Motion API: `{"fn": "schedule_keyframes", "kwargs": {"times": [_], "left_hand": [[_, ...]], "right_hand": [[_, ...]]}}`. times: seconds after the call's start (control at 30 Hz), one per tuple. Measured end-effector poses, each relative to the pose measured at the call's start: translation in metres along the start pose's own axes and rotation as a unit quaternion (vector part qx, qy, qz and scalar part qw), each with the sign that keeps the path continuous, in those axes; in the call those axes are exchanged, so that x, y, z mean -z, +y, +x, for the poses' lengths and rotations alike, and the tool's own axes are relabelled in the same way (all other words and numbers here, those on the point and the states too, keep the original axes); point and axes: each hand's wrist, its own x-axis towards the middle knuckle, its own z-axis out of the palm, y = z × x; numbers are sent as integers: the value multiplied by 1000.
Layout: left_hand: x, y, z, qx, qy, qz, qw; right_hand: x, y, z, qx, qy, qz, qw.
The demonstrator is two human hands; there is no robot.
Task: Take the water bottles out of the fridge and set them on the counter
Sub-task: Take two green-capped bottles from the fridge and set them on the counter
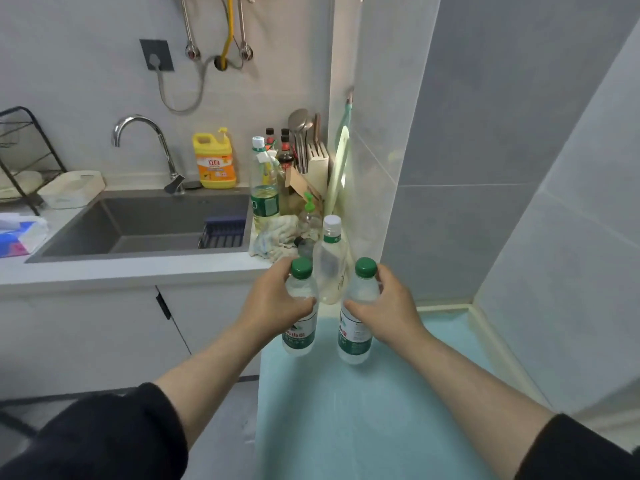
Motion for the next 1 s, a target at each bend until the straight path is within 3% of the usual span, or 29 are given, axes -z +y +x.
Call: {"fn": "schedule_keyframes", "kwargs": {"times": [0.27, 0.67, 1.0], "left_hand": [[-27, -47, 23, 43, -16, 25, 999], [-30, -59, 35, 51, -61, 4, 997], [2, -47, 16, 83, -65, -1, 994]], "right_hand": [[-38, 41, 42, -21, -35, -19, 999], [-46, 50, 48, -10, -79, -63, 995], [-24, 6, 23, 36, -55, -75, 995]]}}
